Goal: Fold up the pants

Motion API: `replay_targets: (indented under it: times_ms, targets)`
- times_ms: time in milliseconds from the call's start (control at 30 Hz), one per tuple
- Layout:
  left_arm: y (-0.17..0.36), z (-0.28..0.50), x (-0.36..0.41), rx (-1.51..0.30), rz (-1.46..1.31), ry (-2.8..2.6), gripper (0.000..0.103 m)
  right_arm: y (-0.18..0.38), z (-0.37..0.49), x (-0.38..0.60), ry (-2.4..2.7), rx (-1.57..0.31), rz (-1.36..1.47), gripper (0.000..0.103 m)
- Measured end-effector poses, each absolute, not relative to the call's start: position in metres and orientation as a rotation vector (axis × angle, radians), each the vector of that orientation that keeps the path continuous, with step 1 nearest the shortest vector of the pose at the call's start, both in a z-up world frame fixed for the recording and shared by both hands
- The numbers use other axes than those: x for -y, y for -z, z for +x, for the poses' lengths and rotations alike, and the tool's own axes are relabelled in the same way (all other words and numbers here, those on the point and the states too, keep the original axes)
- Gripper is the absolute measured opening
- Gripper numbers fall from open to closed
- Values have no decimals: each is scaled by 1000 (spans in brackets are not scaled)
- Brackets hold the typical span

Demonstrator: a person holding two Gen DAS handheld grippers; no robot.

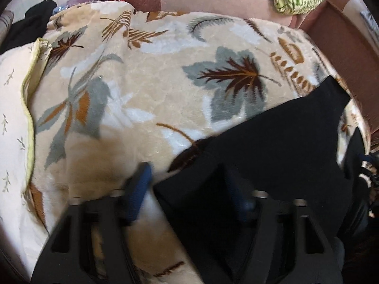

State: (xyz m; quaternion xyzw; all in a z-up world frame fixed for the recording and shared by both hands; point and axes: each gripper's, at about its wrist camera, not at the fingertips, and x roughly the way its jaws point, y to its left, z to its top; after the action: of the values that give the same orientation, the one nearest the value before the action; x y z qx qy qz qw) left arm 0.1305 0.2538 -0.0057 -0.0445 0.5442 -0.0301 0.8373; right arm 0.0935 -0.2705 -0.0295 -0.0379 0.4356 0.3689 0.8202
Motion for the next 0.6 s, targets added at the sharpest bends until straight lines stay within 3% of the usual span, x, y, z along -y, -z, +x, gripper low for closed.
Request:
replay_targets:
  times_ms: [67,100,433,600]
  targets:
    - [3,127,-253,-1155,-78,51,15,30,93,269,-785,-927,-88,59]
    - [0,124,-252,-1150,-71,55,10,30,93,269,-786,-927,-89,59]
    - [-67,94,-219,-964,45,-5,6,27,94,275,-805,-918,-48,59]
    - [-86,78,-185,-936,124,-54,6,-15,135,315,-797,-833,72,59]
